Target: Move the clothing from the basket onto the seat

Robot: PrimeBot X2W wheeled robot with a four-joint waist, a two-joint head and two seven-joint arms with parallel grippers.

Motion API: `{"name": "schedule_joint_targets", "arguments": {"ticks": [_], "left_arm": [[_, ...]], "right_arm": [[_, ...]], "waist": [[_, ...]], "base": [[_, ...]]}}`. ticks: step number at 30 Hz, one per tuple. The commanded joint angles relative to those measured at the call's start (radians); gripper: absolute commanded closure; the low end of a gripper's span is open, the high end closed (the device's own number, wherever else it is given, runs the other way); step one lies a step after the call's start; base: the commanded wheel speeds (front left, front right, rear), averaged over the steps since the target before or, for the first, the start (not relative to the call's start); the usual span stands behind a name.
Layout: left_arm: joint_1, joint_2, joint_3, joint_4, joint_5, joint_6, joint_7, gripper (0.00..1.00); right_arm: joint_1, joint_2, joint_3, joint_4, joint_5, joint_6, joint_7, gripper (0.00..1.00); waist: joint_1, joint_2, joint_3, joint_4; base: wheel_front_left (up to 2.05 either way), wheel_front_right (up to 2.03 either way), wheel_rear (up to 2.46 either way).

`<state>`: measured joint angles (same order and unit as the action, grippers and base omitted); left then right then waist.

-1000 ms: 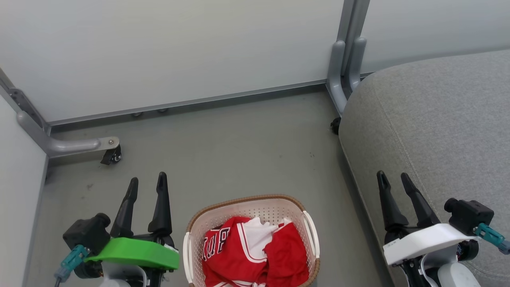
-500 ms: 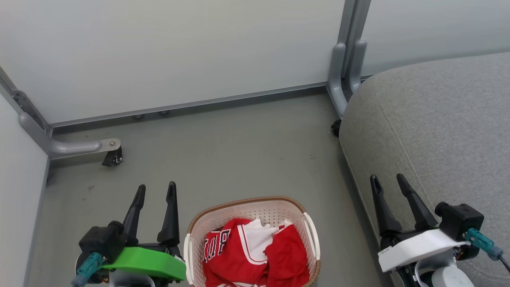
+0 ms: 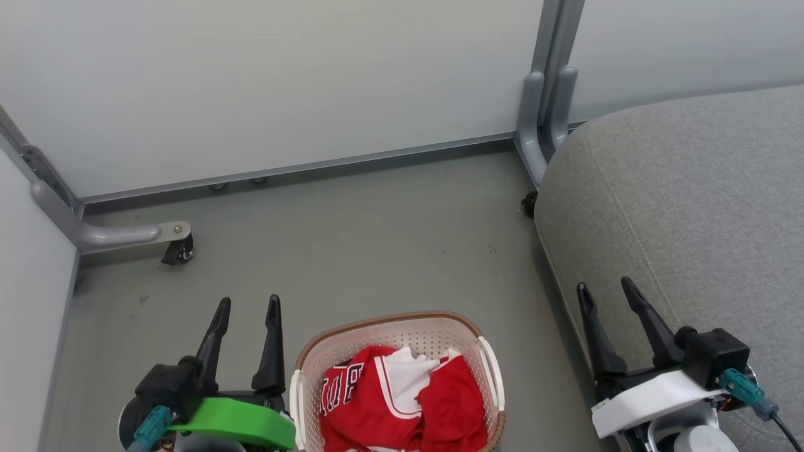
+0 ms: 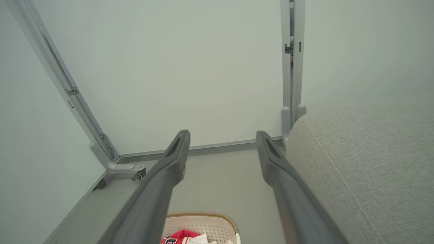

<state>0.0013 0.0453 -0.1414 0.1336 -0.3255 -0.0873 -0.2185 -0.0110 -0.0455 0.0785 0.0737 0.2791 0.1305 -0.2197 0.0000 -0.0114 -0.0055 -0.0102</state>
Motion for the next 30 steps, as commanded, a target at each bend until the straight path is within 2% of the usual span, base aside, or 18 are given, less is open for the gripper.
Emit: {"name": "schedule_joint_targets", "arguments": {"ticks": [1,22,30], "left_arm": [[0.007,0.007,-0.003,-0.003,0.019,0.003,-0.009,0.00],[0.010,0.008,-0.017,0.003,0.159,0.006,-0.049,0.00],[0.012,0.008,-0.014,-0.003,0.153,0.004,-0.046,0.00]], "right_arm": [[0.005,-0.006,0.002,-0.009,-0.025,0.000,-0.008,0.00],[0.017,-0.007,0.002,-0.022,-0.176,0.000,-0.047,0.00],[0.010,-0.007,0.011,-0.012,-0.191,0.000,-0.047,0.00]], "waist": [[0.0000,0.0094,0.001,0.000],[0.0000,0.0113,0.010,-0.008],[0.0000,0.0114,0.011,-0.013]], "base": [[0.00,0.00,0.00],[0.00,0.00,0.00],[0.00,0.00,0.00]]}}
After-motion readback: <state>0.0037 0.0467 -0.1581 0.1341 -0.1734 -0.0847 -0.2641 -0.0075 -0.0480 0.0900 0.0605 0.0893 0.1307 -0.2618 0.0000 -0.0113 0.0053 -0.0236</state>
